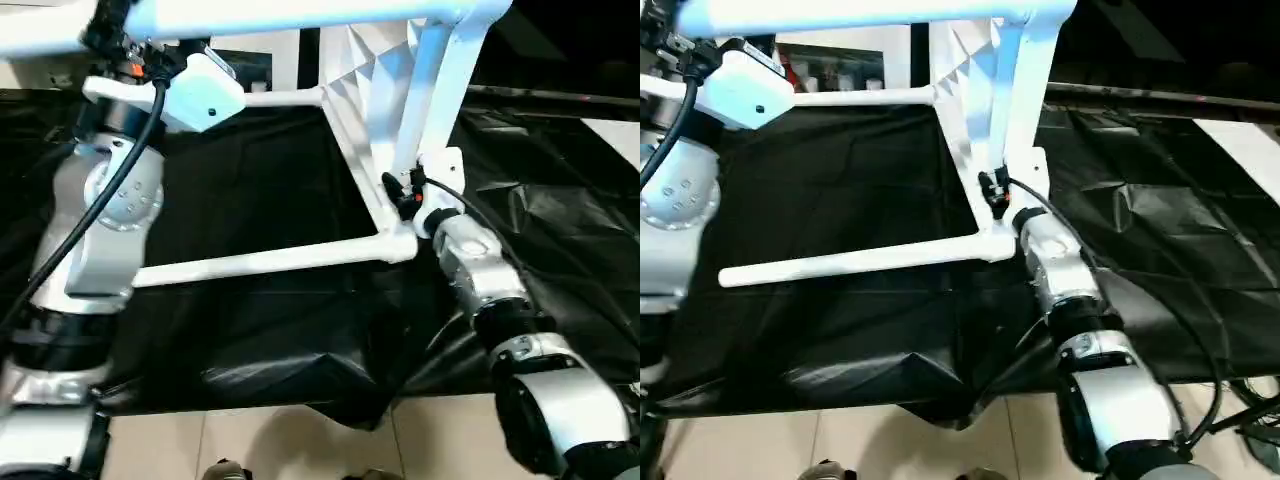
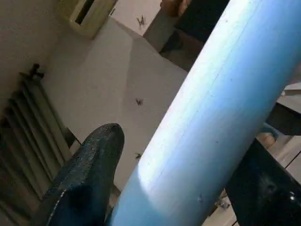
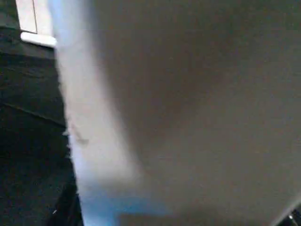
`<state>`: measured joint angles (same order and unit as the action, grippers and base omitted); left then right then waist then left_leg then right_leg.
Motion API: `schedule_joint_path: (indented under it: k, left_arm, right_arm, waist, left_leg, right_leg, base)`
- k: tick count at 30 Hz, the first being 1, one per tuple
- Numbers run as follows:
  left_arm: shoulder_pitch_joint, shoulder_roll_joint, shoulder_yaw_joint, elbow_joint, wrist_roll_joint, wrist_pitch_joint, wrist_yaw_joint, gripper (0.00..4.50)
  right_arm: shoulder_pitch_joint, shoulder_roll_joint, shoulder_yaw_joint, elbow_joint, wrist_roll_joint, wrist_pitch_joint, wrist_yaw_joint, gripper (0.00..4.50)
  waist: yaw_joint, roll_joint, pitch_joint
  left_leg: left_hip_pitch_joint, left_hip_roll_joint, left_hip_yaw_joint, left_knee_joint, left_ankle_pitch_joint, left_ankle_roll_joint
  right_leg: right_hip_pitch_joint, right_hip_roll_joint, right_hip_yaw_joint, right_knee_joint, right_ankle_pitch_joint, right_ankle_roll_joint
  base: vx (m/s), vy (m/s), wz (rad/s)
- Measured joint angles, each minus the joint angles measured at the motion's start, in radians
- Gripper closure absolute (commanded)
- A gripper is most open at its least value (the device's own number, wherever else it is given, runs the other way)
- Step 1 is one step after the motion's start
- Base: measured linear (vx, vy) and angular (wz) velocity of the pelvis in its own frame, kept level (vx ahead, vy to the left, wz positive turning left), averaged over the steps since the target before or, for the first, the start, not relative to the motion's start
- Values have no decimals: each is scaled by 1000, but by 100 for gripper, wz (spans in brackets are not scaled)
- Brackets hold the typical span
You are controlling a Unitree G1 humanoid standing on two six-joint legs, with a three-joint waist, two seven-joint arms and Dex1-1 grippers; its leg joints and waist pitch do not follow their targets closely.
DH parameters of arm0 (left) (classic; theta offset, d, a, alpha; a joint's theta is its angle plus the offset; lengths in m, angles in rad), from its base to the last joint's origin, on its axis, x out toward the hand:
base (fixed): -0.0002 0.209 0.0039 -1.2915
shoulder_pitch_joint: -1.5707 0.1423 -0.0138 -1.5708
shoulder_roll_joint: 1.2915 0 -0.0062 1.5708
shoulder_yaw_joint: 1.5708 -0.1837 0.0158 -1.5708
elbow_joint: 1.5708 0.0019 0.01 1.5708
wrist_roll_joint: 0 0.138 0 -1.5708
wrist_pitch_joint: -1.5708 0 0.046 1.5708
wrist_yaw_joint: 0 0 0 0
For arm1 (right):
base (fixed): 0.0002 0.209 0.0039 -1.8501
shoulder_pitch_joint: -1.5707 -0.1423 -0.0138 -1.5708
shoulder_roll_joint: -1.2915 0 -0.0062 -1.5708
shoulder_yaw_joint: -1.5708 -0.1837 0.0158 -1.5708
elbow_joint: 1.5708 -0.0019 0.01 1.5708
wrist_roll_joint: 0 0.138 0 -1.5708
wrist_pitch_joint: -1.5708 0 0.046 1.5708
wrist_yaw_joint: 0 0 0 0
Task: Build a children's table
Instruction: Flip table
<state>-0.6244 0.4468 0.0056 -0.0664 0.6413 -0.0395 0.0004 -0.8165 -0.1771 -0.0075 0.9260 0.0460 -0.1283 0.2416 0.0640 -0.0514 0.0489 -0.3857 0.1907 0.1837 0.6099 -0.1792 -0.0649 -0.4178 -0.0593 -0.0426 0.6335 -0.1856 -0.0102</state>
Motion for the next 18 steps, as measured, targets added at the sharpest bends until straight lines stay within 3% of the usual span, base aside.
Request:
schedule_joint_path:
  k: [5, 10, 12, 15, 18]
  left_arm:
    - [5, -35, 52, -4, -79, 24, -7, 151]
    - [-7, -108, 162, -19, -242, 93, -14, 153]
    - [-7, -138, 195, -30, -305, 127, -17, 154]
    - [11, -175, 235, -26, -383, 190, -33, 164]
    - [28, -191, 242, -29, -422, 227, -50, 179]
  right_arm:
    - [-47, -67, 16, -38, -11, 0, 33, 250]
    - [-142, -229, 47, -201, -46, 38, 153, 250]
    - [-190, -295, 56, -259, -76, 51, 195, 250]
    - [-231, -359, 61, -349, -119, 73, 256, 250]
    - [-243, -404, 81, -406, -128, 133, 293, 252]
  waist:
    - [18, 17, 3]
    - [35, 20, 2]
    - [40, 14, 2]
    - [38, -19, -7]
    - [36, -28, -11]
  left_leg:
    - [-1, 0, 3, -1, 3, 3]
    - [0, 0, 14, 0, 5, 7]
    - [3, 1, 15, 0, 5, 7]
    - [4, 4, 12, 2, 5, 7]
    - [4, 3, 10, 9, 4, 7]
  right_leg:
    - [-5, -1, 1, 5, -1, 0]
    - [-6, -6, 3, 11, -4, 3]
    - [-3, -7, 2, 12, -5, 5]
    - [1, -3, 1, 12, -10, 11]
    - [8, -3, 4, 10, -10, 12]
  base:
    - [0, 0, 0]
    - [0, 0, 0]
    - [0, 0, 0]
    - [0, 0, 0]
    - [0, 0, 0]
